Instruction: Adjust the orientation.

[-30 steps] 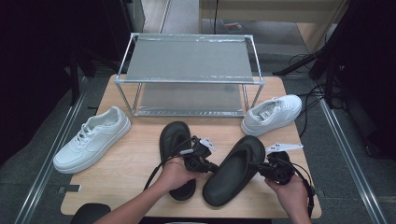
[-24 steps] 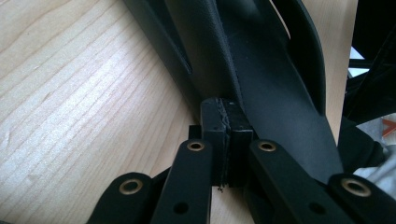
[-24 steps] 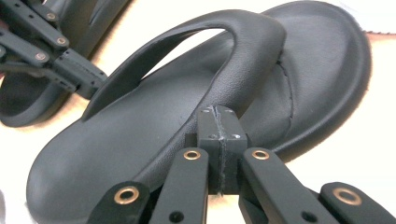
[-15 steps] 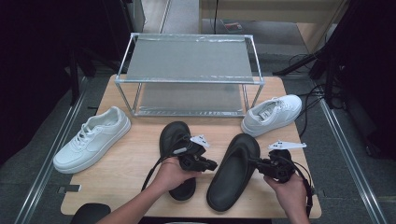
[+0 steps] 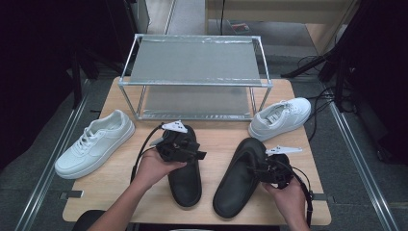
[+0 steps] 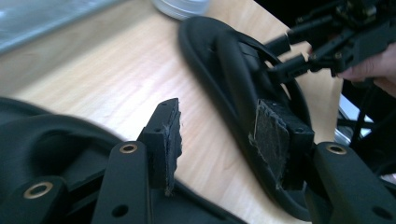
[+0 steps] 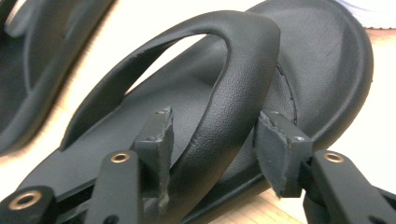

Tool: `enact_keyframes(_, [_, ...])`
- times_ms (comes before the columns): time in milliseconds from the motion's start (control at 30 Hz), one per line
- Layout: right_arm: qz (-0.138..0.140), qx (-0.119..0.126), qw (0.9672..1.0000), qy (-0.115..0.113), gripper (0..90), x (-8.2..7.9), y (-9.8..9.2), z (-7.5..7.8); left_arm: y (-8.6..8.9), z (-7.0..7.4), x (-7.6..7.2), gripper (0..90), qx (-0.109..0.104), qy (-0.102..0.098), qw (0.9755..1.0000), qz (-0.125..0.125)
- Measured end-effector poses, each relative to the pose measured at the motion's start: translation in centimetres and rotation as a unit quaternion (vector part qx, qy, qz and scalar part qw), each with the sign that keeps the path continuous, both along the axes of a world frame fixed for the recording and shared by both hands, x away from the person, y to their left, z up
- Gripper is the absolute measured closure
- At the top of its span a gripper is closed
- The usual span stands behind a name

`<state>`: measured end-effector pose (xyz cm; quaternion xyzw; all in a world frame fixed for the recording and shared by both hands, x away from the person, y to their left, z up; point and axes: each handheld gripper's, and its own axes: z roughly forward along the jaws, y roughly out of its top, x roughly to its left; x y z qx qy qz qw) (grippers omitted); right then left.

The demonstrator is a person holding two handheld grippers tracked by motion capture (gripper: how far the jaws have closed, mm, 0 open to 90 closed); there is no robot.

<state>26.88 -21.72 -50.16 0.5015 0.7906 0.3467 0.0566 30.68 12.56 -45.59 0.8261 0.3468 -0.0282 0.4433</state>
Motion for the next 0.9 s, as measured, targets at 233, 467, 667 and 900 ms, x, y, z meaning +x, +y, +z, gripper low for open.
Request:
enact_keyframes(233, [0.001, 0.020, 0.9997, 0.013, 59.6, 0.2, 0.1, 0.2, 1.6, -0.1, 0.6, 50.8, 0.007, -0.008, 0.9996, 0.028])
enact_keyframes(467, [0.015, 0.023, 0.9994, 0.019, 65.0, 0.8, 0.8, 0.3, 2.6, 0.1, 0.7, 50.5, 0.008, -0.015, 0.9990, 0.041])
enact_keyframes(667, [0.013, 0.035, 0.9986, 0.036, 68.5, 1.4, 1.2, 0.5, 2.8, -0.1, 0.9, 49.1, 0.010, -0.013, 0.9987, 0.048])
enact_keyframes(900, [0.020, 0.035, 0.9980, 0.048, 70.1, 2.7, 1.9, 0.5, 3.7, -0.3, 0.7, 47.4, 0.030, -0.021, 0.9980, 0.051])
